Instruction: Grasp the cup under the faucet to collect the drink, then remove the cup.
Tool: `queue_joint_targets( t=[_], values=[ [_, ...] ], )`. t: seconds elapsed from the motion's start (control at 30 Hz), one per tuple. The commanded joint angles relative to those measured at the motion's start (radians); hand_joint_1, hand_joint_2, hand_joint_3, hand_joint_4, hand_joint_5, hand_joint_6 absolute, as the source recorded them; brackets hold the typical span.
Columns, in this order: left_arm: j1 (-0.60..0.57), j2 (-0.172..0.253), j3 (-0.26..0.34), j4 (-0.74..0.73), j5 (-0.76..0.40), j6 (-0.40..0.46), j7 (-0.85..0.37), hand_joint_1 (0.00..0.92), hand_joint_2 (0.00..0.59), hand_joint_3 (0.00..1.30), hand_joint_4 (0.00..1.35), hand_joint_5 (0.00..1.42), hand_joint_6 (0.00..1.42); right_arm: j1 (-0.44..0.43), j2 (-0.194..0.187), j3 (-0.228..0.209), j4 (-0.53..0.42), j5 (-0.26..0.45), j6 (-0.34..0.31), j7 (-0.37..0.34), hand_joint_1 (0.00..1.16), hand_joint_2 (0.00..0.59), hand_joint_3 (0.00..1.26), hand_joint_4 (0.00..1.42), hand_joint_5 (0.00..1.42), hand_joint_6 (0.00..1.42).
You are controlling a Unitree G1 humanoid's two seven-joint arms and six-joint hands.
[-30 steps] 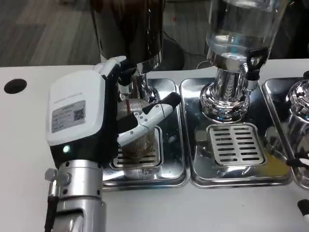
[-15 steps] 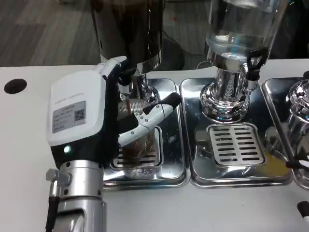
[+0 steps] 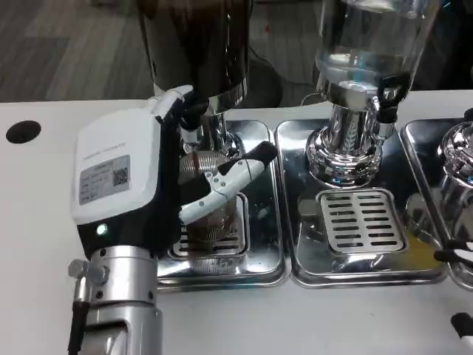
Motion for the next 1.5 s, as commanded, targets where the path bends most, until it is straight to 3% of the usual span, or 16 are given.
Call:
queue_joint_targets(
  t=[0.03, 0.23, 0.37, 0.47, 0.63, 0.77, 1.0, 1.23, 1.5],
  values=[
    [0.024, 0.006, 0.015, -0.014, -0.078, -0.064, 0.048, 0.030, 0.051, 0.16, 0.07, 0.65, 0.87, 0.005, -0.006, 0.003, -0.004, 0.019, -0.002, 0.002, 0.48, 0.385, 0.23, 0.13, 0.08, 0.00],
    [0.045, 0.015, 0.070, -0.033, -0.150, -0.124, 0.110, 0.000, 0.042, 0.08, 0.00, 0.53, 0.84, 0.004, -0.008, 0.012, 0.002, 0.037, -0.002, 0.008, 0.48, 0.385, 0.23, 0.13, 0.08, 0.00],
    [0.069, 0.043, 0.070, -0.057, -0.086, -0.135, 0.098, 0.000, 0.040, 0.15, 0.06, 0.31, 0.63, 0.001, -0.009, 0.019, -0.003, 0.055, 0.001, 0.013, 0.48, 0.383, 0.23, 0.13, 0.08, 0.00],
    [0.084, 0.066, 0.064, -0.076, -0.035, -0.127, 0.052, 0.000, 0.037, 0.17, 0.10, 0.27, 0.54, -0.002, -0.011, 0.020, -0.012, 0.081, 0.010, 0.023, 0.48, 0.382, 0.23, 0.13, 0.08, 0.00],
    [0.164, 0.118, 0.069, -0.128, 0.071, -0.129, -0.061, 0.000, 0.032, 0.19, 0.11, 0.21, 0.40, -0.025, -0.027, 0.045, -0.035, 0.213, 0.074, 0.098, 0.45, 0.294, 0.22, 0.09, 0.05, 0.00],
    [0.240, 0.148, 0.085, -0.170, 0.115, -0.148, -0.092, 0.000, 0.031, 0.19, 0.10, 0.21, 0.39, -0.035, -0.027, 0.057, -0.055, 0.285, 0.112, 0.153, 0.49, 0.239, 0.19, 0.09, 0.05, 0.00],
    [0.384, 0.181, 0.146, -0.221, 0.111, -0.182, -0.096, 0.000, 0.028, 0.19, 0.09, 0.20, 0.39, -0.071, -0.018, 0.108, -0.134, 0.375, 0.222, 0.267, 0.50, 0.212, 0.16, 0.06, 0.06, 0.00],
    [0.508, 0.186, 0.214, -0.214, 0.057, -0.228, -0.054, 0.000, 0.028, 0.19, 0.09, 0.20, 0.39, -0.110, 0.007, 0.164, -0.169, 0.396, 0.299, 0.340, 0.51, 0.209, 0.15, 0.07, 0.10, 0.04],
    [0.598, 0.177, 0.240, -0.205, 0.022, -0.277, -0.009, 0.000, 0.031, 0.19, 0.08, 0.20, 0.41, -0.175, 0.056, 0.232, -0.217, 0.364, 0.388, 0.358, 0.53, 0.165, 0.17, 0.10, 0.13, 0.06]
  ],
)
